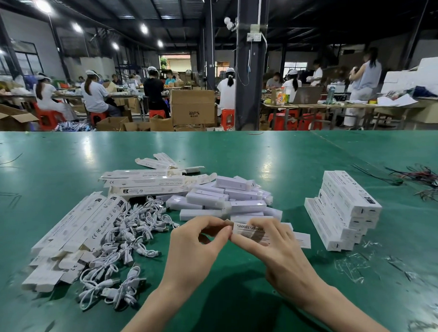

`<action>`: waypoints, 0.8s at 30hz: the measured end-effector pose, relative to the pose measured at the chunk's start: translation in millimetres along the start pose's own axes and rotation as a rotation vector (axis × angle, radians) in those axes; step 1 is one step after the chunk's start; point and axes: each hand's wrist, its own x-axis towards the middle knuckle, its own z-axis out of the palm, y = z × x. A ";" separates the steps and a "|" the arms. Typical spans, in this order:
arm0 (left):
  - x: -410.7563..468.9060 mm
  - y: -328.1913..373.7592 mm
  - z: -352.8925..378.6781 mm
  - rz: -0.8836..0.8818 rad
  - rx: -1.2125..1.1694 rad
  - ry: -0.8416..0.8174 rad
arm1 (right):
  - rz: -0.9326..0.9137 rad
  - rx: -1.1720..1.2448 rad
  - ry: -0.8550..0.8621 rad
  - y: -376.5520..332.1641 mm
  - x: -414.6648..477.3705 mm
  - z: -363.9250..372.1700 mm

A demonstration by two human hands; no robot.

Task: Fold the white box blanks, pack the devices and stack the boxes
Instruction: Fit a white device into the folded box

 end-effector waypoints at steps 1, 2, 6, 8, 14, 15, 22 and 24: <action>1.1 -0.7 0.0 -0.041 -0.021 -0.041 | 0.002 -0.004 -0.005 0.7 -0.6 0.7; 2.1 -1.8 -0.5 -0.079 -0.038 -0.078 | 0.004 -0.001 -0.008 1.1 -1.1 1.8; 6.2 -7.7 -2.9 -0.194 -0.140 -0.121 | 0.010 0.012 -0.029 1.3 -3.0 3.4; 6.6 -8.3 -4.2 -0.212 -0.210 -0.092 | 0.015 0.031 -0.031 1.5 -2.9 2.4; 5.2 -7.1 -3.1 -0.227 -0.365 -0.072 | 0.032 0.135 -0.035 -1.8 -2.8 0.4; 5.3 -6.5 -2.6 -0.234 -0.391 -0.068 | 0.041 0.163 -0.043 -1.9 -3.5 0.3; 3.7 5.1 -1.6 -0.326 -0.583 -0.043 | 0.088 0.354 0.037 -1.3 -6.4 9.1; 4.0 6.9 -1.9 -0.381 -0.637 -0.045 | 0.107 0.435 0.079 -1.1 -5.9 15.1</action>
